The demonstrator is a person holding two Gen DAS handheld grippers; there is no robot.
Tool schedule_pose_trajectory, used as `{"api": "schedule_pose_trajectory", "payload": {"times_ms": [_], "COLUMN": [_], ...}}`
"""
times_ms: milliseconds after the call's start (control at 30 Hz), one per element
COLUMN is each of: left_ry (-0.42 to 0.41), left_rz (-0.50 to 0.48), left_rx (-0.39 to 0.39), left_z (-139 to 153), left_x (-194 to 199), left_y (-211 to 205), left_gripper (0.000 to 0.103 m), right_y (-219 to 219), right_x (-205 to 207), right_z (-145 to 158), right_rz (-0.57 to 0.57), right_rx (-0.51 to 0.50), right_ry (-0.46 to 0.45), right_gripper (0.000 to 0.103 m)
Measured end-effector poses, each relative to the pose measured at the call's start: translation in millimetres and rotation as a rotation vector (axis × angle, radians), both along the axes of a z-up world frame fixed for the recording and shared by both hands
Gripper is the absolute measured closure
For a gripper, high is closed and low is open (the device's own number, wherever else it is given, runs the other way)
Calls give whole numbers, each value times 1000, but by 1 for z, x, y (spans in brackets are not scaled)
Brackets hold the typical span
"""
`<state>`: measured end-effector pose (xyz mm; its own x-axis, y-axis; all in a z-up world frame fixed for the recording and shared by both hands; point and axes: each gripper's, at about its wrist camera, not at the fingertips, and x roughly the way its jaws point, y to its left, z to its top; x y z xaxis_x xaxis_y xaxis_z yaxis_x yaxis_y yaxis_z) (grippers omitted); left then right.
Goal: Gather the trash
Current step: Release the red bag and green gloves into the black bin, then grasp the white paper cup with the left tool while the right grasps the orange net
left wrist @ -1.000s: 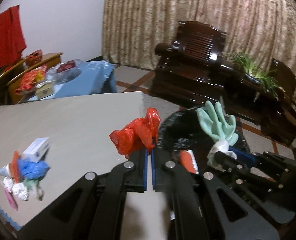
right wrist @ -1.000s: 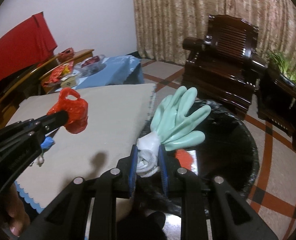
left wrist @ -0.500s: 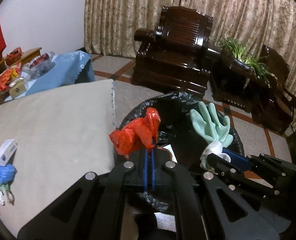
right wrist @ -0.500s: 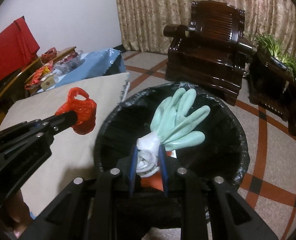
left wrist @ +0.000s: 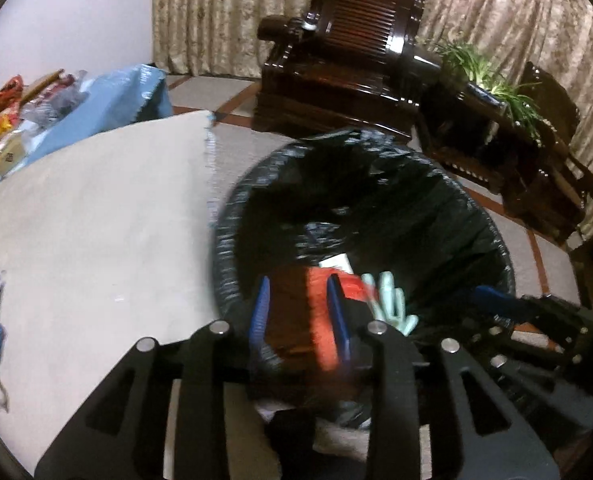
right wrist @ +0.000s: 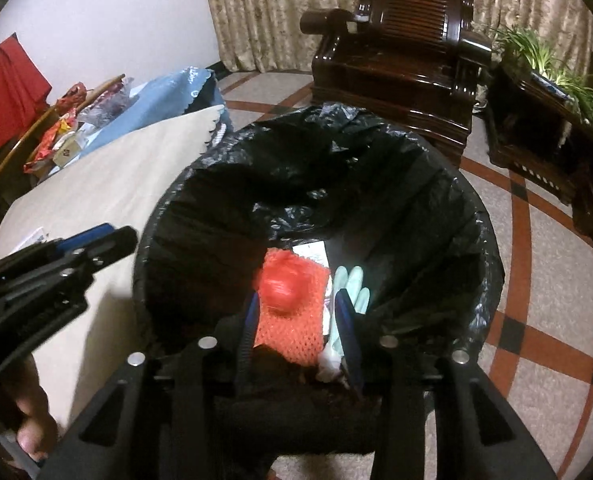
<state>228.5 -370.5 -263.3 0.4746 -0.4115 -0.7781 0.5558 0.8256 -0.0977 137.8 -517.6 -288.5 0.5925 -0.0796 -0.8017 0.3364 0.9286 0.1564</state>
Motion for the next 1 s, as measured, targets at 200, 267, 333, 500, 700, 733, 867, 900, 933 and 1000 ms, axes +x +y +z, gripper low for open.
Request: {"api": "schedule_pose_trajectory", "payload": {"times_ms": [200,267,333,500,700,733,867,900,933,1000], "left_ry": [-61,-77,-98,-134,-163,-168,-176,-177,-177,-177], "left_rz": [113,157,228,382,530,547,615,633,643,660], "left_rx": [37,47,57,75,98,100,98,95,94,88], "left_z": [24,33,43,63,77,79,81,80,80,78], "left_x": [2,5,7,7,5,4,2,3,3,3], "left_y": [78,109,154,254,353,365,413,427,434,455], "left_gripper": [55,52,46,43,37,37,36,36,36,33], "right_y": [38,63,88,161,239,255,305,317,331,354], "right_x": [-3,-2,3,18,37,40,54,57,61,69], "right_z": [26,37,46,64,79,81,86,87,87,87], "right_rz": [48,93,137,262,372,393,461,476,496,525], "right_rx": [9,17,19,19,44,52,64,63,63,61], "right_ry": [-60,-88,-109,-147,-174,-179,-191,-193,-194,-194], "right_gripper": [64,64,64,64,64,64,64,64,64,64]}}
